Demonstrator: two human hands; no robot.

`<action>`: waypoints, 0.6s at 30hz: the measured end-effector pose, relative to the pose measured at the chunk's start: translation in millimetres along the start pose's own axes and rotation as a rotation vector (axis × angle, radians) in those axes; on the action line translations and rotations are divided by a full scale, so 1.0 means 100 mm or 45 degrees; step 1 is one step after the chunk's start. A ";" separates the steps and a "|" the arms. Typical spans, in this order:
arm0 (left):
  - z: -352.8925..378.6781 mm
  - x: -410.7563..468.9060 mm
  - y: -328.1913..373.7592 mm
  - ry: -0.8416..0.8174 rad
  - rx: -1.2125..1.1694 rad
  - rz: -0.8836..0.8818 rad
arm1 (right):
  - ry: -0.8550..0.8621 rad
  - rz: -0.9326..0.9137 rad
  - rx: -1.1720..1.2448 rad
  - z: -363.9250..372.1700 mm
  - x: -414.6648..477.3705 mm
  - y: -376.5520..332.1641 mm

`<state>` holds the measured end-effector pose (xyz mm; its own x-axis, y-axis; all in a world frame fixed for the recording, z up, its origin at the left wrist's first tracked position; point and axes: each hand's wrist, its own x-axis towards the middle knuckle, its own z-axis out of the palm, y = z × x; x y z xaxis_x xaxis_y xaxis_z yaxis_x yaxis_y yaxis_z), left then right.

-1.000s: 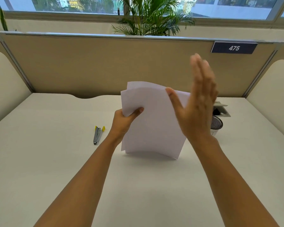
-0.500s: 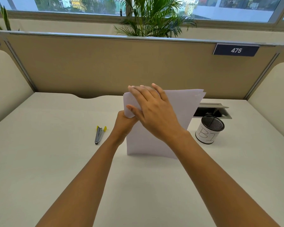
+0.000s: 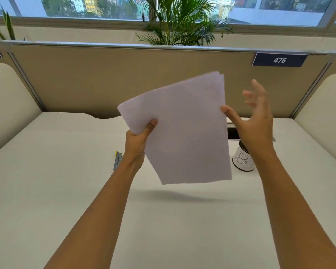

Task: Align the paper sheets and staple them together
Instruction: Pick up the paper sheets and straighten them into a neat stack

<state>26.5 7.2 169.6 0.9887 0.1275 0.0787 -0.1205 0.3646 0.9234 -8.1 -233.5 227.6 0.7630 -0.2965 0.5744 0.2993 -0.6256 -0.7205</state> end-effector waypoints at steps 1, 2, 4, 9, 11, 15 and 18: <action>0.00 0.00 0.01 0.031 -0.092 -0.003 | -0.002 0.135 0.160 -0.01 -0.07 0.10; 0.02 0.01 0.02 0.065 -0.188 -0.009 | -0.008 0.266 0.294 0.01 -0.15 0.22; 0.05 0.01 0.01 0.125 -0.341 -0.033 | -0.042 0.514 0.539 0.08 -0.36 0.43; 0.15 -0.04 -0.14 0.278 -0.505 -0.221 | -0.030 0.769 0.961 0.29 -0.73 0.66; 0.15 -0.04 -0.21 0.361 -0.555 -0.302 | -0.074 0.792 1.000 0.36 -0.79 0.65; 0.11 -0.06 -0.35 0.487 -0.602 -0.411 | -0.210 0.944 0.892 0.47 -0.87 0.74; -0.07 -0.09 -0.46 0.647 -0.439 -0.385 | -0.277 1.021 0.779 0.43 -0.93 0.93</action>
<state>22.8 -3.9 123.8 0.8288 0.3604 -0.4281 0.0497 0.7146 0.6978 -26.8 -233.5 90.4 0.9358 -0.2895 -0.2013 -0.1497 0.1906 -0.9702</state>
